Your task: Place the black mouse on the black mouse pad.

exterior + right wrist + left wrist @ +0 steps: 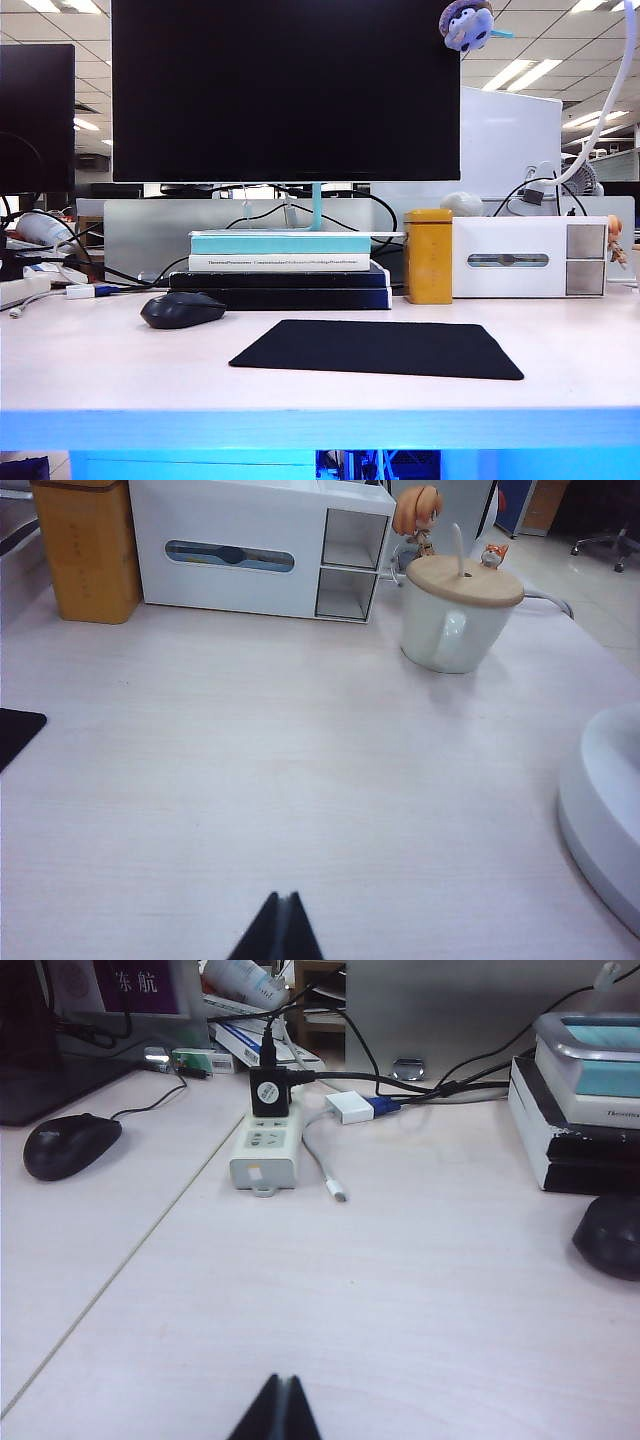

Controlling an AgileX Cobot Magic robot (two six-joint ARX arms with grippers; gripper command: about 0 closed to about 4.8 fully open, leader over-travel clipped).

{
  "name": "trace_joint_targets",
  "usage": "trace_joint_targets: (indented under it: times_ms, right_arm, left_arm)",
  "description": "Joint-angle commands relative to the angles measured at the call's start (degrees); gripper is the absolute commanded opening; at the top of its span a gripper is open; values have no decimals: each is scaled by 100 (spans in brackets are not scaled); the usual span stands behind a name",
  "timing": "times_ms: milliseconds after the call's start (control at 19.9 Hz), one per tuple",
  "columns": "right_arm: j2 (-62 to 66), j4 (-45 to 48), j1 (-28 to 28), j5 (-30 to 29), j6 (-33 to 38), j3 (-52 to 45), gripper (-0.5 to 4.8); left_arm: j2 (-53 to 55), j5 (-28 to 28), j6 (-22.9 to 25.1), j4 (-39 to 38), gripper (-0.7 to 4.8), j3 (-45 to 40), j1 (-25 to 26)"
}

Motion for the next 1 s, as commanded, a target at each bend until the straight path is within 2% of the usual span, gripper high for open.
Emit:
trace_joint_targets:
  times_ms: [50, 201, 402, 452, 502, 603, 753, 803, 1004]
  right_arm:
    - [-4, 116, 0, -24, 33, -48, -1]
    - [-4, 146, 11, -22, 35, -48, -1]
    - [-4, 293, 11, -22, 184, -48, -1]
    - [-4, 284, 11, -20, 181, -48, -1]
    - [-4, 291, 11, -22, 181, -48, -1]
    - [-4, 323, 11, -22, 181, -48, -1]
    - [-4, 354, 11, -44, 186, -48, -1]
    - [-4, 278, 11, -551, 920, -48, -1]
    - [-4, 229, 15, -1539, 931, -48, -1]
  left_arm:
    - [-7, 26, 7, 37, -5, -9, 4]
    - [-7, 39, -11, 94, -5, -9, 4]
    - [-7, 35, -11, 741, -5, -9, 4]
    - [-7, 39, -55, 826, -5, -9, 4]
    - [-7, 109, -341, 909, -5, -9, 4]
    - [-7, 398, -656, 890, -5, -9, 4]
    - [-7, 1126, -802, 793, -5, -9, 4]
    - [-7, 1803, -911, 861, -5, -9, 4]
    - [-7, 2068, -957, 767, -5, -9, 4]
